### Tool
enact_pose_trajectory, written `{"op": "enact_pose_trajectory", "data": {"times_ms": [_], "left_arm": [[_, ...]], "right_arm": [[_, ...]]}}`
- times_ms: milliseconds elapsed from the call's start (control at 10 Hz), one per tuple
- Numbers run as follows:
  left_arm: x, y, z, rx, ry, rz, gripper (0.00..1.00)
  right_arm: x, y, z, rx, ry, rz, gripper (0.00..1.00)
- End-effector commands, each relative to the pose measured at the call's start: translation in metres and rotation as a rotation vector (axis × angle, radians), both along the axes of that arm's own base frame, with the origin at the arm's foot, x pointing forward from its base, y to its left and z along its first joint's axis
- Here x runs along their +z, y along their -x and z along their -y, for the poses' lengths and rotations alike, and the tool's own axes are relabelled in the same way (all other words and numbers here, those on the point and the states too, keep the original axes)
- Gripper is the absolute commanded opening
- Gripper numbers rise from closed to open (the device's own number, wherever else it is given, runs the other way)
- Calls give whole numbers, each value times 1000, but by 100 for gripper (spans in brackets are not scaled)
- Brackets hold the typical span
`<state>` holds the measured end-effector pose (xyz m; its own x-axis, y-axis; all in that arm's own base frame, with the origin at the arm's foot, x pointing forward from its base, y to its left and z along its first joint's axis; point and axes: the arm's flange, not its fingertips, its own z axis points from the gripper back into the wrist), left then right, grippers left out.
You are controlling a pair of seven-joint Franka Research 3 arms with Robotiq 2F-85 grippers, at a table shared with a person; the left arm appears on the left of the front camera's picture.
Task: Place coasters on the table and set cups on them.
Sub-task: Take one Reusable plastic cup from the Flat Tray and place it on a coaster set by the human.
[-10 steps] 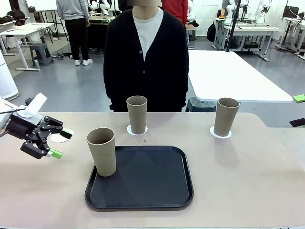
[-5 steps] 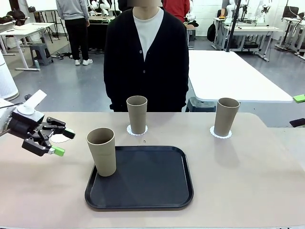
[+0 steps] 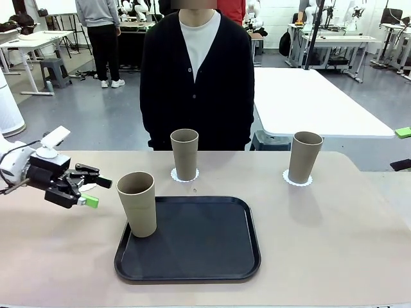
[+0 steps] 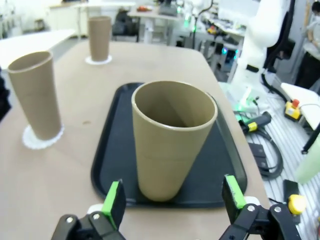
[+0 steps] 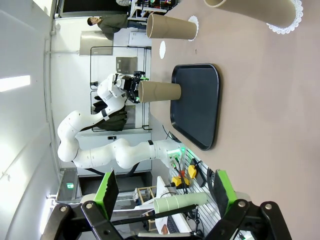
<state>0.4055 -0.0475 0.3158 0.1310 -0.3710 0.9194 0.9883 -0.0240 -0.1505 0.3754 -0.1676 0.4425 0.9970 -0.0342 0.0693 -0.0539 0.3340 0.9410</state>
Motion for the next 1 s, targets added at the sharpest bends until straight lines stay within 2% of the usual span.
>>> {"op": "enact_pose_trajectory", "data": {"times_ms": [0, 500, 900], "left_arm": [[-14, -1, 7, -26, 70, 51, 100], [-35, 2, 16, -45, 126, 94, 100], [-48, -6, 30, -9, 121, 115, 100]], "right_arm": [[0, -1, 0, 3, 1, 7, 100], [0, -1, 0, 3, 1, 7, 100], [0, -1, 0, 3, 1, 7, 100]]}}
